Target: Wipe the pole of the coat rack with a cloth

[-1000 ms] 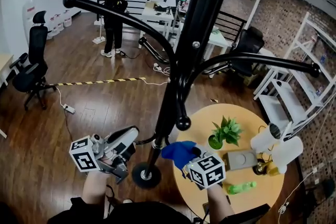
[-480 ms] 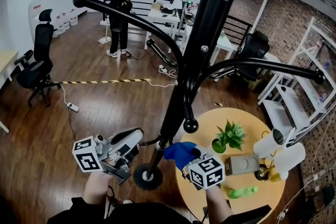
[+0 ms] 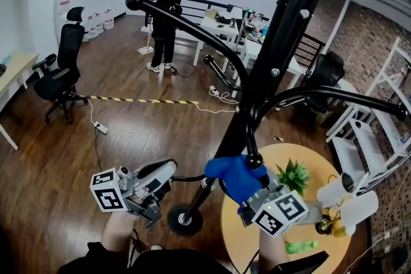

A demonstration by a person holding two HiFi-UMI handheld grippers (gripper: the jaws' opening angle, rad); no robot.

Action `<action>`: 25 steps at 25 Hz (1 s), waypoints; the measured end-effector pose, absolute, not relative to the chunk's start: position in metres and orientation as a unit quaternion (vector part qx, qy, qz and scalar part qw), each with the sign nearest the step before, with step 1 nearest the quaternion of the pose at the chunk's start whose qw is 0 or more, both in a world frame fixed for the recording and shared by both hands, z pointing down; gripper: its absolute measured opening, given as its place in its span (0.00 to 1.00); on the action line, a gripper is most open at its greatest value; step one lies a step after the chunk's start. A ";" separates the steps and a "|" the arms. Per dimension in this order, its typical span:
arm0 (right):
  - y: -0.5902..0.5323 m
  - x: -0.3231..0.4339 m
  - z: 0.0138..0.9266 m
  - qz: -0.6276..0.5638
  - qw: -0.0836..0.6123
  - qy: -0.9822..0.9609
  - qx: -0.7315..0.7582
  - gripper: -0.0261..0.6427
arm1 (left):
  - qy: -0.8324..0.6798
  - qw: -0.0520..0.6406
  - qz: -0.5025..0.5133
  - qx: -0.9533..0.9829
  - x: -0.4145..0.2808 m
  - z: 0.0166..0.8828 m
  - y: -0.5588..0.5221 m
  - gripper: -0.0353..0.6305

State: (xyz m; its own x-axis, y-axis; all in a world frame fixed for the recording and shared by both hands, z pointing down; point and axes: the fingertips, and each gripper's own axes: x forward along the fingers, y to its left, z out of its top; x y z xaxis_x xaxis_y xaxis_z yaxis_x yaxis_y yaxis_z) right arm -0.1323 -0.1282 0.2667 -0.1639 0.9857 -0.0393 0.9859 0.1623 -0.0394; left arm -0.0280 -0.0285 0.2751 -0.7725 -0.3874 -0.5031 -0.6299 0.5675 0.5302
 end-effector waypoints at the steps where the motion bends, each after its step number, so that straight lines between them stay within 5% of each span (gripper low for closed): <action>1: -0.128 -0.132 0.242 -0.038 0.030 0.761 0.647 0.07 | 0.870 0.170 0.360 -0.291 -0.027 0.274 -0.028 0.06; 9: -0.139 -0.133 0.099 -0.094 0.211 0.764 0.603 0.07 | 0.871 0.188 0.357 -0.280 -0.016 0.272 -0.019 0.06; 25: -0.273 -0.116 -0.009 -0.231 0.344 0.726 0.549 0.07 | 0.864 0.197 0.340 -0.314 -0.038 0.253 -0.031 0.06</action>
